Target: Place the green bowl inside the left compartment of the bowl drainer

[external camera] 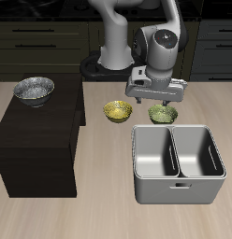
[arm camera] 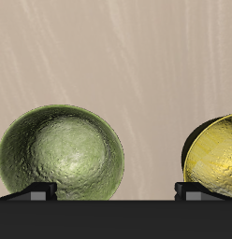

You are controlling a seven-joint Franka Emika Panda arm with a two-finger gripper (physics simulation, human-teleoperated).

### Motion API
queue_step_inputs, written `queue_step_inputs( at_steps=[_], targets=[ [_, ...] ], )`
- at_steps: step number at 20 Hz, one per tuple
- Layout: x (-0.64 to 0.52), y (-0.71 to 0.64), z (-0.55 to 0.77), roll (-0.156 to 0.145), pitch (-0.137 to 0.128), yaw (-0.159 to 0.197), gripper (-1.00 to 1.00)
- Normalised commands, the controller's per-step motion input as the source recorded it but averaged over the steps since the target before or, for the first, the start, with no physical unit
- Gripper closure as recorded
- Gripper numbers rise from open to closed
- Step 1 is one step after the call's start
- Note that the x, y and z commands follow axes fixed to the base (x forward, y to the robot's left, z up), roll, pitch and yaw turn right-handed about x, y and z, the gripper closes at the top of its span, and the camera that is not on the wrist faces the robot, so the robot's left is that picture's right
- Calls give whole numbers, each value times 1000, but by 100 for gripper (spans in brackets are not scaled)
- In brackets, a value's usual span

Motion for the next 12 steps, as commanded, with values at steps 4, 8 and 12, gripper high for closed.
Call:
queue_step_inputs(
  at_steps=[4,8,12],
  targets=[
    [30,-77,-323,-9,37,-15,-100],
    [24,-84,-419,1,69,-18,-100],
    [-30,-63,-224,-5,31,-12,-100]
  ],
)
